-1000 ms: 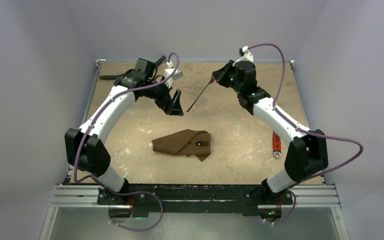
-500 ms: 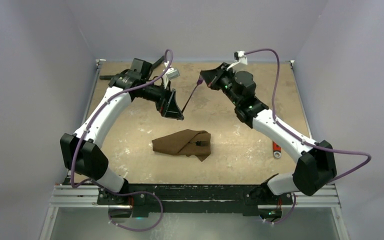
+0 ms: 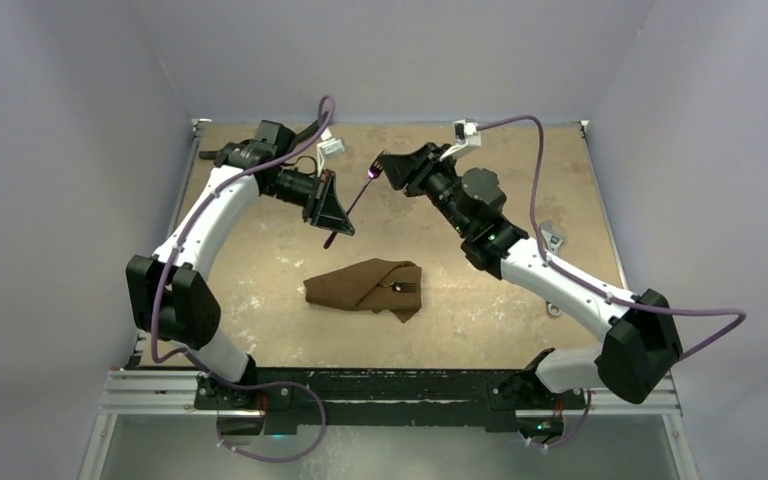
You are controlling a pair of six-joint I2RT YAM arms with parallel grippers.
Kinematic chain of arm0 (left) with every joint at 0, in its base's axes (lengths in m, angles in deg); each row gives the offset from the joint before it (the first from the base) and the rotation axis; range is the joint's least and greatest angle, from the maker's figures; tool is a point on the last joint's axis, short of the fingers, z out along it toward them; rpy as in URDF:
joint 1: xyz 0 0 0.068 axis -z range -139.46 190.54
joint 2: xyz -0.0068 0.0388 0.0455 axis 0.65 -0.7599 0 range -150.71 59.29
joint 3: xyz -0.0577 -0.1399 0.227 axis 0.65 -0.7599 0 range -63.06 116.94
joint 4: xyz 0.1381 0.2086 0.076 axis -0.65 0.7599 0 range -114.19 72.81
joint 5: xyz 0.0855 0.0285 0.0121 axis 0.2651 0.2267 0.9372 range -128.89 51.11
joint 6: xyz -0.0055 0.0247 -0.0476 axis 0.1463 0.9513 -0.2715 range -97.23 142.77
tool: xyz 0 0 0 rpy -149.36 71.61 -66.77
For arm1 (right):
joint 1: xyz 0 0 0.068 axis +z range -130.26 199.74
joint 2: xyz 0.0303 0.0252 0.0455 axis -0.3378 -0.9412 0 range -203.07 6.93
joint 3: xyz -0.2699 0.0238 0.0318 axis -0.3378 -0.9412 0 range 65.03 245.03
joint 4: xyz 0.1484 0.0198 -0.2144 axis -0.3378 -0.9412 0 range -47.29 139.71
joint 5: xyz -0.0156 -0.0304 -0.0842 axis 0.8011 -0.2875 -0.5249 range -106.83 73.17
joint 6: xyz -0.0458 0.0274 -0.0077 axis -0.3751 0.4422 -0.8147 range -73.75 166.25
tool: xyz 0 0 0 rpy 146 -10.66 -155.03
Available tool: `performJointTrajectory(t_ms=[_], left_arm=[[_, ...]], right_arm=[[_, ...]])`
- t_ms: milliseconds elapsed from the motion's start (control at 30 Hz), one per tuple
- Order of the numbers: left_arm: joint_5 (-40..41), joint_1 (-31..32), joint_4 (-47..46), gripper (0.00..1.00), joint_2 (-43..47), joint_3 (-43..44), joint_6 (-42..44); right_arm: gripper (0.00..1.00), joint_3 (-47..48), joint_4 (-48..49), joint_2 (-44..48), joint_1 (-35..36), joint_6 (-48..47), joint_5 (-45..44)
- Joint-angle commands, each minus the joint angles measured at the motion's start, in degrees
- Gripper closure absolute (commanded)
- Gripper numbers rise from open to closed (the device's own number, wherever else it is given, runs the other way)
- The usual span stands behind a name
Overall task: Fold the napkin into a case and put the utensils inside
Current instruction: Reset both arms
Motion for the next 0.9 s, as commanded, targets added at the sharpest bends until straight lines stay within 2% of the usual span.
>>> performJointTrajectory(t_ms=[0,67,200,333,600,867], left_arm=[[1.7,-1.4,10.8,1.0,-1.6,3.0,14.4],[5.1,-1.5,16.1,1.0,-2.5,2.9,22.5],[13.4,-1.4,16.9,1.0,-2.2,-1.3,29.6],[14.8,-1.4,21.1,1.0,-2.5,-3.3,36.0],[14.9,-0.7,21.4,1.0,0.7,-5.5,37.7],[13.8,1.7,21.4,1.0,0.8,-5.9,36.5]], right_arm=[[0.5,6.9,-11.8,1.5,-4.0,-6.8,17.4],[0.36,11.7,-21.2,1.4,-8.8,-12.4,30.6],[0.3,23.1,-49.5,-0.7,-11.1,-30.0,45.4],[0.3,24.4,-59.9,-1.1,-11.1,-35.9,46.1],[0.31,17.6,-56.8,-0.7,-11.0,-37.3,47.6],[0.37,18.5,-50.0,-7.2,-10.1,-36.6,53.6]])
